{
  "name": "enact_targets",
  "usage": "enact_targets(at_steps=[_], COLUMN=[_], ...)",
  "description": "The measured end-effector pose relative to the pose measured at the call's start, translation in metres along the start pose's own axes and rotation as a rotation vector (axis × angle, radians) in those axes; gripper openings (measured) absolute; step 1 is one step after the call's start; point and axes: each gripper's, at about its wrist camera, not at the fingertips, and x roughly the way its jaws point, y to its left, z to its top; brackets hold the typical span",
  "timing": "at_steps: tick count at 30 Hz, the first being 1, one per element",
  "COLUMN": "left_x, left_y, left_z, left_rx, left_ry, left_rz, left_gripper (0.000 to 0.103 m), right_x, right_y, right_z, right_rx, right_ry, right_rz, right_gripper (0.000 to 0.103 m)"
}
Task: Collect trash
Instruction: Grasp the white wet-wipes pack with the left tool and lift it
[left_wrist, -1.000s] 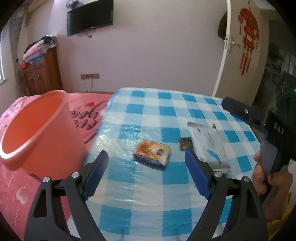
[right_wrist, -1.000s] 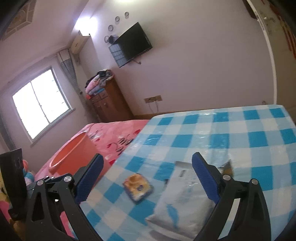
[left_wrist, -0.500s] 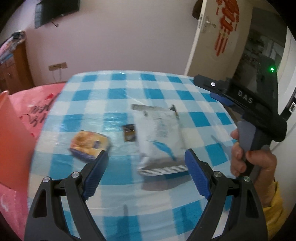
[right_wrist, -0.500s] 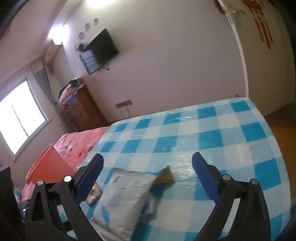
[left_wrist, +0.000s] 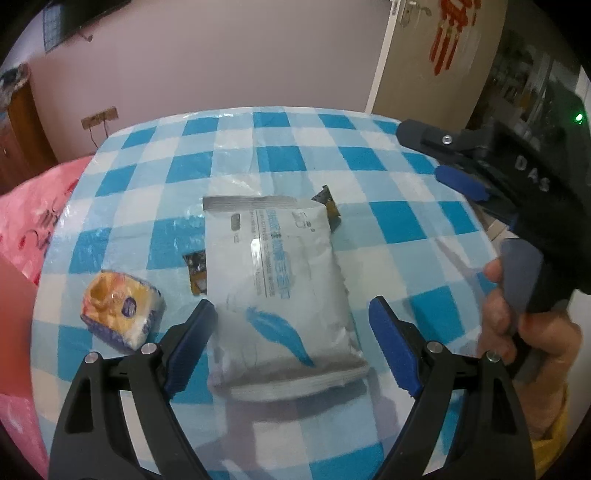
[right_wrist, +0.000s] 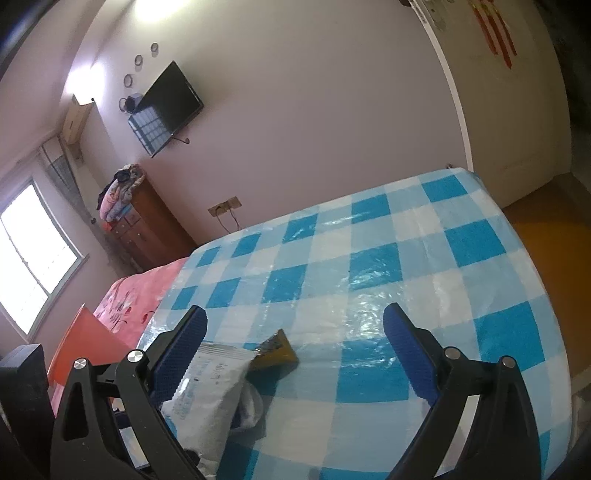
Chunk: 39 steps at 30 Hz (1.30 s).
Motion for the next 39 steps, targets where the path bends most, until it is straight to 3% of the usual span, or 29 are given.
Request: enact_targets(at_steps=[9,18,27,39], left_x=[0.019,0.023,0.02,-0.005], left_y=[-0.001,0.0,0.006,0.028], left_z=[0.009,0.009,0.007,-0.002], left_rx=[0.036,0.021,-0.027,-0.112], left_ry=[0.039,0.038,0.022,-0.016], left_rz=[0.11,0.102,0.093,0.068], left_gripper=[0.085,0.085,0.078,0.077], right_x=[0.007,0.015,0.022,0.036], right_y=[-0.006,-0.005,-0.004,0.005], right_z=[-0.001,-0.005,-0.009,-0.019], right_rx=[0.013,0.007,0.004,-0.04], right_ry=[0.035,0.079,0.119,0.186], right_rz=[0.013,0.033,0.035,0.042], right_gripper=[0.095,0.095,0.095,0.095])
